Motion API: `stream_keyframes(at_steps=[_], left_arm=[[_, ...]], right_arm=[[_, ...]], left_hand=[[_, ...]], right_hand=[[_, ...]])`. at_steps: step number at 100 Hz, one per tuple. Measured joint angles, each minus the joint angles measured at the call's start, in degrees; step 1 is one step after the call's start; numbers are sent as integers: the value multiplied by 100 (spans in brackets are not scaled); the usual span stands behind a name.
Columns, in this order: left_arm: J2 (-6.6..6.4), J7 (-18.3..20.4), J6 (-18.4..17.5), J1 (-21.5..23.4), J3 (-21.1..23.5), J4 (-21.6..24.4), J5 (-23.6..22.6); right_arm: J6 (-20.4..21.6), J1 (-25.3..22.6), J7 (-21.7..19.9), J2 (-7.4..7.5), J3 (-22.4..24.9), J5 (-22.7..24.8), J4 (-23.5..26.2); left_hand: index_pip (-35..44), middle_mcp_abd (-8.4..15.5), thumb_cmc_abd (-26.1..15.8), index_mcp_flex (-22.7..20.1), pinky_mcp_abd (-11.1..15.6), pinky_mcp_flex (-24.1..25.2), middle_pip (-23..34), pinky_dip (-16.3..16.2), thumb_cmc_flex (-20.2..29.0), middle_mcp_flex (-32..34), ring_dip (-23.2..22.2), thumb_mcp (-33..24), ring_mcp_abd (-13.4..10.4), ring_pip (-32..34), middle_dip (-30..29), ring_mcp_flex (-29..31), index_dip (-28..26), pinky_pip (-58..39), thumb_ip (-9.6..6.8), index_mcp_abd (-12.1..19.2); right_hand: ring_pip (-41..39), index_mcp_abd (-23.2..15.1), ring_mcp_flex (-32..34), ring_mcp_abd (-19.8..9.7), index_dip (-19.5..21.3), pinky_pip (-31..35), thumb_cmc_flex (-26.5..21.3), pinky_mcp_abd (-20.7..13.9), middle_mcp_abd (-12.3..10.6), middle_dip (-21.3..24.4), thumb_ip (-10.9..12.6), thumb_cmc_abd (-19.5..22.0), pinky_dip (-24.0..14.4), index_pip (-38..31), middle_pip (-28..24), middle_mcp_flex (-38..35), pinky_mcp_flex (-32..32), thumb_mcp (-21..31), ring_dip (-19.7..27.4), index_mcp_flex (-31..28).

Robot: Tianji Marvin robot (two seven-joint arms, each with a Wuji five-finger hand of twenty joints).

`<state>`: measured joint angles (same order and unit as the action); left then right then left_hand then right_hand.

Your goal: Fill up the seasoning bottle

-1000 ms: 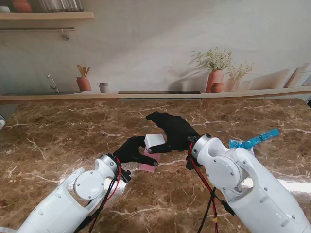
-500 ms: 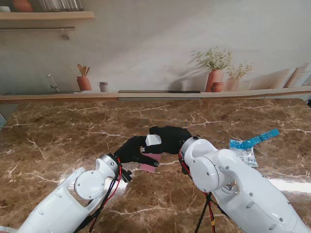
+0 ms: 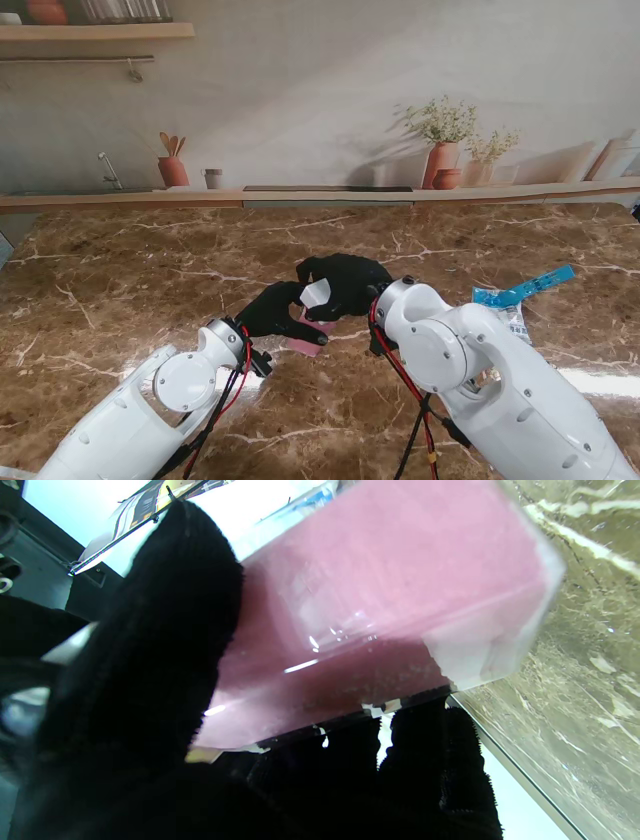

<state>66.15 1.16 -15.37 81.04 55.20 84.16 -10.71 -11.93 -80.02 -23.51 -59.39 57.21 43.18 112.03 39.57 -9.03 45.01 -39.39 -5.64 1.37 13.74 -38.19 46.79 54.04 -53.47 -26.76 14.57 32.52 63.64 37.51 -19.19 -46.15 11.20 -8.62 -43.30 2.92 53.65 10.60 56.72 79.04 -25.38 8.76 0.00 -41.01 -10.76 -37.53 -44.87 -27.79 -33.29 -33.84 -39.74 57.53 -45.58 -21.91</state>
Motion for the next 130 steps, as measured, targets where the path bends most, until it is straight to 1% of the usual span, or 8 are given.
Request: stream_keyframes(at_steps=[14, 39, 68, 85, 98, 107, 119, 130], left_arm=[[-4, -2, 2, 21, 10, 18, 5], [-4, -58, 35, 50, 73, 40, 22], [-5, -63, 50, 62, 77, 41, 38], [1, -64, 46, 66, 70, 65, 36], [1, -57, 46, 66, 67, 70, 36], [2, -65, 38, 66, 63, 70, 21], [6, -97, 30, 65, 60, 70, 7], [6, -98, 25, 65, 60, 70, 2]], right_arm=[[531, -86, 194, 12, 123, -180, -54], [1674, -199, 978, -59, 257, -353, -499], [2325, -217, 325, -12, 436, -723, -561], [2490, -252, 285, 35, 545, -820, -558], [1996, -468, 978, -12, 615, -610, -421], [848, -632, 1718, -115, 520, 157, -215], [237, -683, 931, -153, 531, 506, 99], [29, -675, 1069, -133, 367, 1233, 141]], left_hand=[[0, 1, 0, -1, 0, 33, 0, 0, 0, 0, 0, 0, 0, 0, 0, 0, -1, 0, 0, 1], [0, 5, -2, -1, 0, 49, 0, 0, -1, 0, 1, 0, 0, 0, 0, 0, -27, 2, 0, -34], [0, 17, -3, -1, 0, 50, 0, -1, -1, 0, 1, 0, 0, 0, 0, 0, -27, 2, 0, -41], [0, 18, -3, -1, 0, 50, 0, -1, -1, 0, 1, 0, 1, 0, 0, 0, -27, 2, 0, -41], [0, 18, -3, -1, 0, 50, 0, -1, -1, 0, 2, 0, 1, 0, 0, -1, -27, 2, 0, -41], [0, 18, -3, -1, 1, 50, 0, -1, -1, 0, 7, 0, 1, 0, 0, -1, -27, 2, 0, -41], [0, 18, -3, -1, 1, 50, 0, -1, -1, 0, 45, 0, 1, 0, 0, -1, -27, 2, 0, -41], [0, 18, -3, -1, 1, 50, 0, -1, -1, 0, 67, 0, 1, 0, 0, -1, -27, 2, 0, -41]], right_hand=[[1057, -57, -174, 363, -59, -902, -729, 332, -43, 40, -402, -497, 230, -60, 18, 32, 162, 161, 2, -68], [2041, -389, -732, 361, -345, -2443, -1087, 380, -413, 190, -395, -876, 759, -250, 157, 100, 821, 1133, 616, -436], [2509, -160, -3591, -1090, -1475, -4262, -1700, -512, -167, 1035, 264, -390, 759, 1183, 1075, 1511, 2962, 1894, 2111, -165], [2995, -40, -4340, -1141, -1833, -4530, -69, -668, 78, 1711, 314, -606, 763, 1965, 1826, 2076, 3612, 967, 2541, 331], [3158, 225, -4301, -974, -1887, -4514, 1237, -666, 170, 1781, 448, 931, 637, 2066, 2115, 2085, 3546, -1418, 2544, 576], [3215, 635, -3692, -600, -1866, -4124, 1912, -552, 453, 1782, 659, 1364, 463, 2069, 2212, 1691, 3158, -1772, 2544, 624], [2232, 566, -1923, -486, -1814, -2386, 2743, -417, 427, 1485, 663, 1652, -334, 1566, 1922, 807, 1777, -1717, 1728, 443], [1048, 380, -559, -641, -1625, -693, 3193, -526, 413, 1004, 662, 1963, -581, 1141, 1514, 171, 466, -1643, 807, 201]])
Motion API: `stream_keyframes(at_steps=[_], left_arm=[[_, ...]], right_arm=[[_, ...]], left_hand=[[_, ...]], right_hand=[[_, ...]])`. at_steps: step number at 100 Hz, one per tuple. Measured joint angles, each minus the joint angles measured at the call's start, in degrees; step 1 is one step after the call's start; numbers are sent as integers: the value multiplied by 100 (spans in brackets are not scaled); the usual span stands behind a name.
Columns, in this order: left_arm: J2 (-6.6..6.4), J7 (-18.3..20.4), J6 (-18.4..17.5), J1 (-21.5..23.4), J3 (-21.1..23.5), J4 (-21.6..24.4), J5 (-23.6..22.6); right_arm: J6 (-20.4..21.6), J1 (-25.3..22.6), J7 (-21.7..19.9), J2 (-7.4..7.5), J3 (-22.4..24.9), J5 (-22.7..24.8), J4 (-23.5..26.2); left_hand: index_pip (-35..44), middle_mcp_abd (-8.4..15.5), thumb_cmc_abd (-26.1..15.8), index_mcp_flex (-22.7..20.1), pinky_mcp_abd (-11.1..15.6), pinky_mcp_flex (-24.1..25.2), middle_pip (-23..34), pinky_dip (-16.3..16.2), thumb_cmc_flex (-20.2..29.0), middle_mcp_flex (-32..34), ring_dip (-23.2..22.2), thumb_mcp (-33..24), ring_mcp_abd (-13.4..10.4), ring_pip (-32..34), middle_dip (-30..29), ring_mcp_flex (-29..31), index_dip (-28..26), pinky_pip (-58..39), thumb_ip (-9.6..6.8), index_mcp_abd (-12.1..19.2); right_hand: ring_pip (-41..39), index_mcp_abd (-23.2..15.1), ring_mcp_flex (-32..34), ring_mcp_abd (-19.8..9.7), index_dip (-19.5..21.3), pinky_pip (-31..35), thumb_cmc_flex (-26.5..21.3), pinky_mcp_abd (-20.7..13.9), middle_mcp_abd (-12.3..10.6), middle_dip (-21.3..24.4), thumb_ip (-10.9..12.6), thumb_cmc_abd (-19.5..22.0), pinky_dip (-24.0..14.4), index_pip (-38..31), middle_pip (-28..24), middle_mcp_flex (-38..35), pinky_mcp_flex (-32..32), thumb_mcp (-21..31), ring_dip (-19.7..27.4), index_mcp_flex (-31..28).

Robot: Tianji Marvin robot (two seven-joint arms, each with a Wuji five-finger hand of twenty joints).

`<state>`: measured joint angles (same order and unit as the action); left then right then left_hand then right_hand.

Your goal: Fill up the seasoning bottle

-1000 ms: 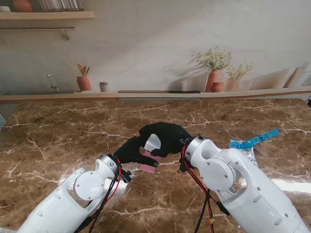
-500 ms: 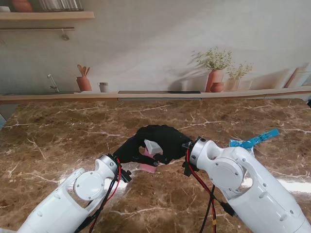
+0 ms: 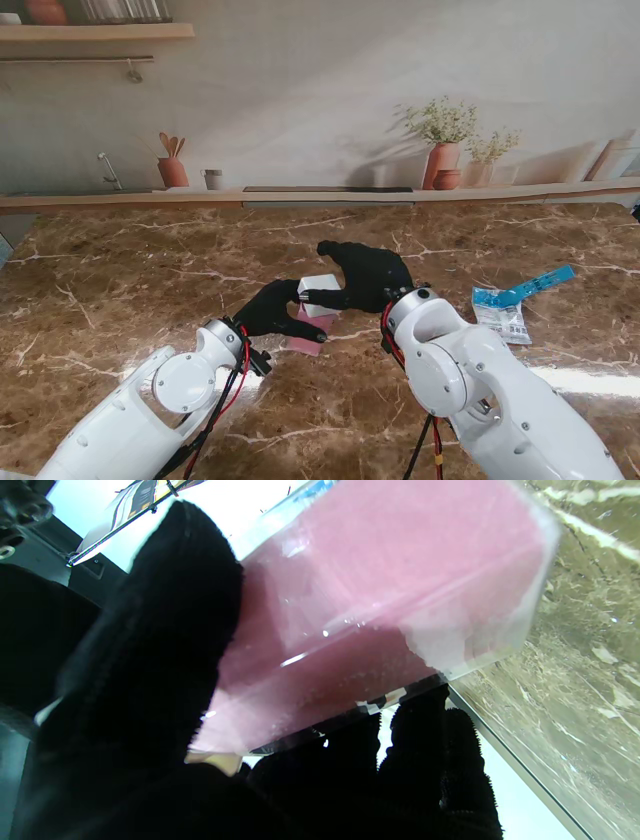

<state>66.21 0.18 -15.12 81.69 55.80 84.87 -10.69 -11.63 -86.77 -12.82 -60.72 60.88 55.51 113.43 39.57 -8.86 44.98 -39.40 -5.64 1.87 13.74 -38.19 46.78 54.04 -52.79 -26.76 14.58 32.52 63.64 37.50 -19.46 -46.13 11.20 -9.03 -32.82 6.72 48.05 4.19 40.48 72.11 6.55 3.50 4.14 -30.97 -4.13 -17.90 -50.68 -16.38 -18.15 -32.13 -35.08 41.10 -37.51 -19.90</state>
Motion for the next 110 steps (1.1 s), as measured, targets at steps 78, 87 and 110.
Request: stream_keyframes(at_steps=[78, 87, 110], left_arm=[[-5, 5, -19, 39, 11, 33, -29], [-5, 4, -20, 39, 19, 42, -28], [-6, -9, -21, 34, 24, 42, -39]], right_arm=[[43, 425, -615, 109, -368, -694, -96], [345, 339, -170, 85, -296, -811, -175], [649, 59, 232, -40, 36, -1031, -204]], left_hand=[[0, 25, 0, 0, 23, 3, 0, 0, 0, 0, 4, 0, 0, 0, 0, 0, -1, 1, 0, 43], [0, 46, 0, 0, 34, 5, -2, 0, 0, 0, 4, 22, 0, 0, -16, 0, -1, 1, 0, 44], [0, 53, 0, 0, 55, 6, -2, 0, 0, 0, 5, 55, 0, 0, -17, 0, -1, 2, 0, 44]], right_hand=[[-941, -405, 1205, 140, 1123, 827, -2821, 117, -198, -844, -516, -2071, 1132, -972, -1494, -802, -1322, 1545, -272, -601], [-633, -596, 1205, 347, 1059, 569, -3297, 325, -198, -1063, -1120, -2522, 1132, -1033, -1296, -1009, -1310, 1547, -234, -759], [-263, -797, 1130, 441, 915, 287, -3594, 410, -182, -1107, -1314, -2726, 1132, -1036, -991, -1137, -1189, 1547, -234, -821]])
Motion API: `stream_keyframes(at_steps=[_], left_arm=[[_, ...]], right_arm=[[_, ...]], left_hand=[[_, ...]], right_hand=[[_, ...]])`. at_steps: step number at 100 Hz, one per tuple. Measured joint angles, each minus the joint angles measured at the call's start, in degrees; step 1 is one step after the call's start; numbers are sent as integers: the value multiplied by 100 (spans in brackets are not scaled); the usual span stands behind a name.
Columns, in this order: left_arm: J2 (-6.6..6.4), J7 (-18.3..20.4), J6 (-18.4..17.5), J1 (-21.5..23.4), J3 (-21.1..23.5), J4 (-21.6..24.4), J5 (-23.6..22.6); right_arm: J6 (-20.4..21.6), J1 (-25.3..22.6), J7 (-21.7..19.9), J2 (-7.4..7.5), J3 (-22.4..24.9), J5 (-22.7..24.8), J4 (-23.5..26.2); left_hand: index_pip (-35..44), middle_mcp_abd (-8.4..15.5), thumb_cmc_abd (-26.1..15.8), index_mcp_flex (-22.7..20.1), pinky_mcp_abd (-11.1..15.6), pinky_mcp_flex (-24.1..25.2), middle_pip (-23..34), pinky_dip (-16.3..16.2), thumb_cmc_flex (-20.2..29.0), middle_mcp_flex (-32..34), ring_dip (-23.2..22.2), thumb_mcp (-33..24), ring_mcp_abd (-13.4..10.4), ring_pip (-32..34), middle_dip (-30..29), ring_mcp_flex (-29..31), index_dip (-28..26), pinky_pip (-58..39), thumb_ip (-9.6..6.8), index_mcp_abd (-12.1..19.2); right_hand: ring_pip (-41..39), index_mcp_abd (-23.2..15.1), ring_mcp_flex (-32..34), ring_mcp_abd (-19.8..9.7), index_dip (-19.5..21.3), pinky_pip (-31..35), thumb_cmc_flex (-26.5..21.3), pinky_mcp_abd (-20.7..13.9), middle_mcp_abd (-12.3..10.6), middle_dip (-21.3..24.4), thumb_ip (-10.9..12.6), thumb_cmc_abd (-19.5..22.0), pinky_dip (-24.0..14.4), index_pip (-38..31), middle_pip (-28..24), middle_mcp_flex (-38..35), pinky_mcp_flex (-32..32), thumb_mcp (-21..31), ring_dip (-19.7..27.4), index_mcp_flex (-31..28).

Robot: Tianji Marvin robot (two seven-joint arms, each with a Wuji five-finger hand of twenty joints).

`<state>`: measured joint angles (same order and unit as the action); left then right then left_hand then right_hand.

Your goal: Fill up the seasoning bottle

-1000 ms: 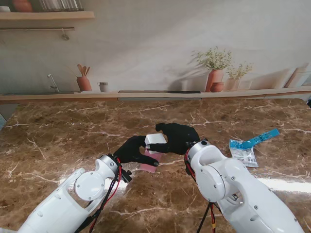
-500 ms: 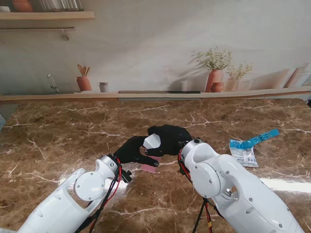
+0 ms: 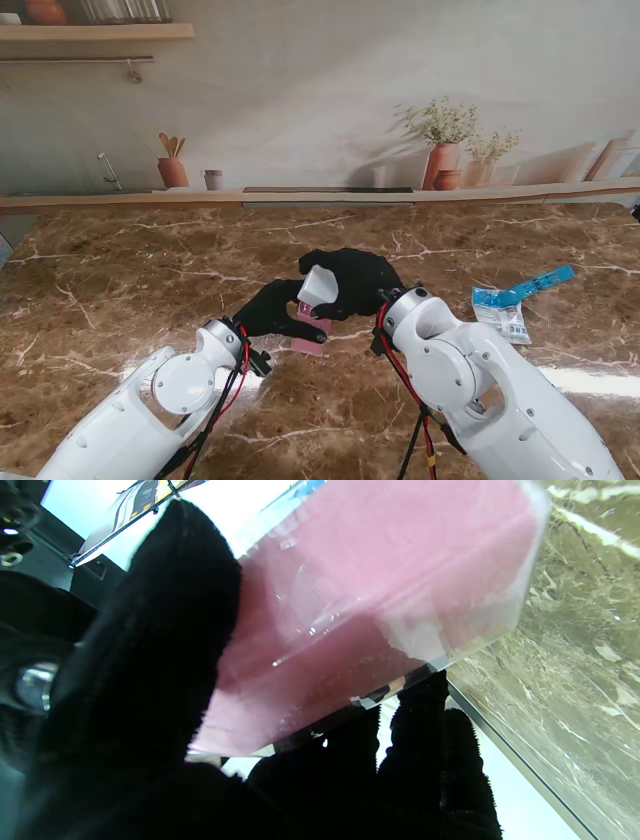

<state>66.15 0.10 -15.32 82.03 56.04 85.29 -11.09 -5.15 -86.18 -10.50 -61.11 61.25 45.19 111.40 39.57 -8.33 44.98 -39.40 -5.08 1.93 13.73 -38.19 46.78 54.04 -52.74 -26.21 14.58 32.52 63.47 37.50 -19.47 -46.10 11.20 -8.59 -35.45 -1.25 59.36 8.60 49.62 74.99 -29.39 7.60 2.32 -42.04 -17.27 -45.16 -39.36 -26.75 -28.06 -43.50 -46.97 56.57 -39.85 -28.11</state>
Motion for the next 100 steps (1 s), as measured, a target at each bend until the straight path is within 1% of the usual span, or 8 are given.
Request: stream_keyframes(at_steps=[7, 13, 28, 43, 56, 70, 83, 100], left_arm=[[1, 1, 4, 1, 0, 0, -15], [1, 6, 7, 4, 4, 1, -22], [1, -2, 8, 8, 10, 5, -42], [7, -58, 18, 11, 14, 5, -52], [15, -107, 33, 13, 18, 2, -52], [25, -136, 35, 12, 16, -7, -52], [28, -138, 35, 3, 9, -12, -53], [38, -199, 37, -10, 7, -16, -100]], right_arm=[[-18, -144, 227, -29, 123, 54, 78], [-67, -277, 323, -51, 244, 112, 174], [-384, -594, 289, -62, 529, 461, 419], [-645, -838, 249, -48, 674, 782, 421], [-769, -981, 100, -4, 678, 1286, 306], [-1021, -1081, -1, 35, 655, 1480, 75], [-1105, -1189, -30, 57, 643, 1760, -126], [-1212, -1324, -17, 79, 623, 1737, -365]], left_hand=[[0, 0, 0, 0, 0, 0, 0, 0, 0, 0, 1, 0, 0, 0, 0, 0, 0, 0, 0, 0], [0, 0, 0, 0, 1, 0, 0, 0, 0, 0, 1, 0, 0, 0, 0, 0, 0, 0, 0, 0], [0, 1, 0, 0, 1, 1, 0, 0, 0, 0, 27, 0, 0, 0, 0, 0, 0, 1, 0, 0], [0, 1, 0, 0, 1, 1, 0, 0, 0, 0, 32, 0, 0, 0, 0, 0, 0, 1, 0, 0], [0, 1, 0, 0, 1, 1, 0, 0, 0, 0, 34, 0, 0, 0, 0, 0, 0, 1, 0, 0], [0, 1, 0, 0, 1, 1, 0, 0, 0, 0, 36, 0, 0, 0, 0, 0, -1, 2, 0, 0], [0, 1, 0, 0, 2, 1, 0, 0, 0, 0, 37, 0, 0, 0, 0, 0, -1, 2, 0, 0], [0, 1, 0, 0, 2, 1, 0, 0, 0, 0, 39, 0, 0, 0, 0, 0, -1, 2, 0, 0]], right_hand=[[2, -10, -1, 0, -1, -1, -1, 0, 0, -6, 0, 0, 0, -1, 0, -5, 2, 0, -11, -1], [2, -15, -1, 0, -1, -1, -1, 0, 0, -9, 0, 0, 0, -2, 1, -18, 3, 0, -58, -1], [2, -21, -3, 0, -3, -2, -1, 0, 0, -72, 0, 0, 0, -5, 46, -37, 12, 0, -73, -2], [2, -33, -6, 0, -68, -2, -2, 0, 1, -76, 0, 0, 0, -8, 65, -56, 53, 0, -125, -26], [2, -79, -12, -1, -86, -2, -2, 0, 1, -81, 0, -12, 0, -8, 71, -67, 70, 0, -130, -49], [2, -88, -16, -3, -87, -2, -2, 0, 1, -120, 0, -15, -1, -8, 72, -68, 91, 0, -131, -51], [-34, -120, -65, -16, -92, -2, -2, -17, 1, -137, 0, -24, -62, -9, 74, -69, 160, 0, -131, -53], [-35, -152, -75, -26, -98, -2, -3, -26, 1, -139, 0, -26, -64, -9, 74, -69, 216, 0, -131, -53]])
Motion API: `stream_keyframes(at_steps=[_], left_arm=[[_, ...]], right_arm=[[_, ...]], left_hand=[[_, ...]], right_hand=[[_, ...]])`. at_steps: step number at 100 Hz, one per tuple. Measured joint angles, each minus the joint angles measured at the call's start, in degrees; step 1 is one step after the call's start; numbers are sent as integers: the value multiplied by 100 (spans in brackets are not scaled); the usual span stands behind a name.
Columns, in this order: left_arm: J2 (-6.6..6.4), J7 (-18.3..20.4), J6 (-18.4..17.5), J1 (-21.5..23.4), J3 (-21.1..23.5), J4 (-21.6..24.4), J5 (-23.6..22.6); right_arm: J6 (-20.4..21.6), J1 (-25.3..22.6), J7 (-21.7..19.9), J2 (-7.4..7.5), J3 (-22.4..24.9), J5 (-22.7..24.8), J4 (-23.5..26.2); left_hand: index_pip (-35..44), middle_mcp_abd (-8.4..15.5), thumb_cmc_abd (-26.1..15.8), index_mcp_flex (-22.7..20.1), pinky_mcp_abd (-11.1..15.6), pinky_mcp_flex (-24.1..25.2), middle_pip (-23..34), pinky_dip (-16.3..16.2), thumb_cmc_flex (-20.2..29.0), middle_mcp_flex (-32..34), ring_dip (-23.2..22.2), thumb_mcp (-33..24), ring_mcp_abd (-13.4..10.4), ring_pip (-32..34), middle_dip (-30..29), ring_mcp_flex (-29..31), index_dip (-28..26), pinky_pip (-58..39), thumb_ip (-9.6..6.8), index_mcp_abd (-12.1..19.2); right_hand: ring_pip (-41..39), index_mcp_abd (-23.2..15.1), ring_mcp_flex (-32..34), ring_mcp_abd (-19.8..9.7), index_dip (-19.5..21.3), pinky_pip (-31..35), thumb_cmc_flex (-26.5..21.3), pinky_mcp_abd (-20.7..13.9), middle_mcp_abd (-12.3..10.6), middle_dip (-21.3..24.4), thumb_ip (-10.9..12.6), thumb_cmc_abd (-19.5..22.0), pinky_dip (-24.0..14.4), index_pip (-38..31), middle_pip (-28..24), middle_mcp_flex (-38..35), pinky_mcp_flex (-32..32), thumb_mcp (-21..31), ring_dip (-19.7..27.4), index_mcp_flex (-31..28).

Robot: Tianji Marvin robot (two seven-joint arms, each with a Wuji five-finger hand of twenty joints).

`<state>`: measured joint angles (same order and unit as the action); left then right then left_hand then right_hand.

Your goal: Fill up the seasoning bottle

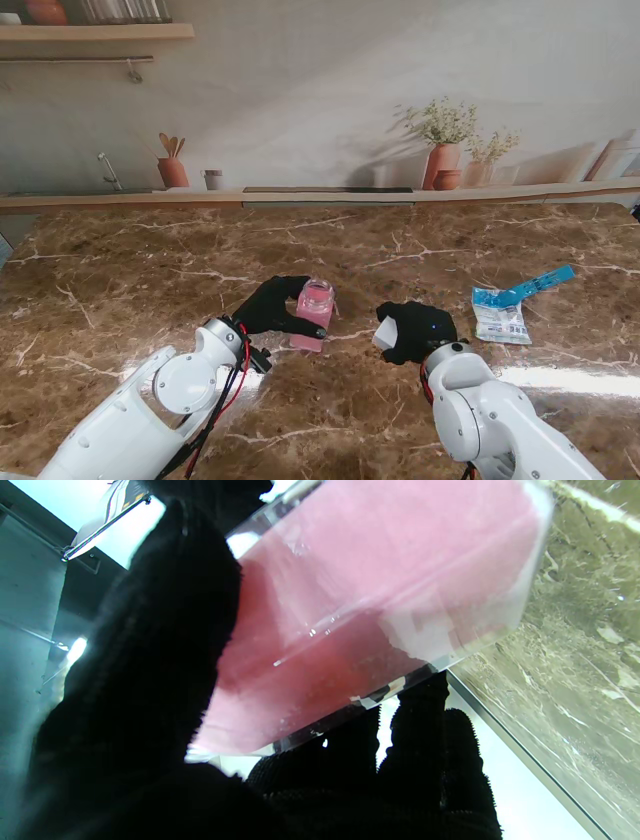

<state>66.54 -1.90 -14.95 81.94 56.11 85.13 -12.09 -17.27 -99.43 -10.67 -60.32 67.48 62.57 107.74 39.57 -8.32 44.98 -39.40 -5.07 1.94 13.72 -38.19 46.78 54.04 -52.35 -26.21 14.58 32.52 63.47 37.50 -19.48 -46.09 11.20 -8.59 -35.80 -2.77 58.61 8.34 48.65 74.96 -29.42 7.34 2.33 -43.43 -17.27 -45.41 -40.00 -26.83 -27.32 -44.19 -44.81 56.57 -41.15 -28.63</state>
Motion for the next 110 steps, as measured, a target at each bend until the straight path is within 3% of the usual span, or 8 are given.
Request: stream_keyframes(at_steps=[14, 39, 50, 63, 78, 87, 101, 110], left_arm=[[14, -65, -2, 0, -16, -16, -3], [31, -106, -3, 4, -37, -35, -23], [31, -104, -6, -1, -40, -37, -53], [33, -141, -10, -10, -56, -51, -70], [48, -203, -17, -33, -100, -113, -73], [59, -214, -18, -47, -117, -150, -73], [68, -239, -20, -50, -125, -167, -73], [75, -272, -21, -53, -127, -174, -76]], right_arm=[[12, -3, 361, 2, -89, -229, -418], [36, 46, 318, 16, -212, -338, -820], [85, 60, 392, 19, -255, -253, -919], [122, 64, 443, 21, -272, -146, -988], [151, 68, 437, 29, -273, -106, -997], [166, 72, 376, 41, -273, -51, -986], [245, 80, 95, 72, -256, 44, -899], [288, 76, 46, 84, -250, 60, -866]], left_hand=[[0, 0, 0, 0, 0, 0, 0, 0, 0, 0, 1, 0, 0, 0, 0, 0, 0, 0, 0, 0], [0, 1, 0, 0, 0, 0, 0, 0, 0, 0, 21, 0, 0, 0, 0, 0, 0, 0, 0, 0], [0, 0, 0, 0, 0, 0, 0, 0, 0, 0, 22, 0, -1, 0, 0, 0, 0, 0, 0, 0], [0, 1, 0, 0, 0, 0, 0, 0, 0, 0, 23, 0, -1, 0, 0, 0, 0, 0, 0, 0], [0, 0, 0, 0, 0, 0, 0, 0, 0, 0, 24, 0, -1, 0, 0, 0, 0, 0, 0, 0], [0, 1, 0, 0, 0, 0, 0, 0, 0, 0, 24, 0, -1, 0, 0, 0, 0, 0, 0, 0], [0, 0, 0, 0, 0, 0, 0, 0, 0, 0, 25, 0, -1, 0, 0, 0, 0, 0, 0, 0], [0, 1, 0, 0, 0, 0, 0, 0, 0, 0, 25, 0, -1, 0, 0, 0, 0, 0, 0, 0]], right_hand=[[-12, -76, -224, -1, -126, -209, 0, -9, 0, 0, 0, -7, 0, 0, 65, 28, 253, 181, 0, 18], [91, -113, -452, 0, -206, -386, 10, -30, -26, 347, 20, -7, 0, 5, 19, 174, 508, 422, 43, 99], [172, -145, -704, -90, -209, -592, 210, -143, -83, 611, 452, 4, 0, 6, -177, 352, 730, 573, 347, 162], [133, -132, -980, -233, -209, -817, 301, -249, -245, 699, 578, 81, 0, 6, -235, 623, 1083, 575, 427, 297], [125, 212, -1287, -368, -266, -1004, 399, -346, -347, 825, 701, 130, 0, 91, -232, 1095, 1459, 575, 427, 525], [146, 583, -1591, -687, -271, -1132, 679, -401, -348, 900, 718, 88, -2, 133, -153, 1278, 1638, 575, 427, 557], [149, 716, -1860, -706, -323, -1294, 949, -426, -349, 1034, 721, 20, -75, 465, 16, 1577, 1859, 541, 427, 795], [892, 800, -2220, -785, -330, -1666, 1329, -437, -343, 1187, 721, 154, -82, 771, 206, 1938, 2139, 359, 854, 1063]])
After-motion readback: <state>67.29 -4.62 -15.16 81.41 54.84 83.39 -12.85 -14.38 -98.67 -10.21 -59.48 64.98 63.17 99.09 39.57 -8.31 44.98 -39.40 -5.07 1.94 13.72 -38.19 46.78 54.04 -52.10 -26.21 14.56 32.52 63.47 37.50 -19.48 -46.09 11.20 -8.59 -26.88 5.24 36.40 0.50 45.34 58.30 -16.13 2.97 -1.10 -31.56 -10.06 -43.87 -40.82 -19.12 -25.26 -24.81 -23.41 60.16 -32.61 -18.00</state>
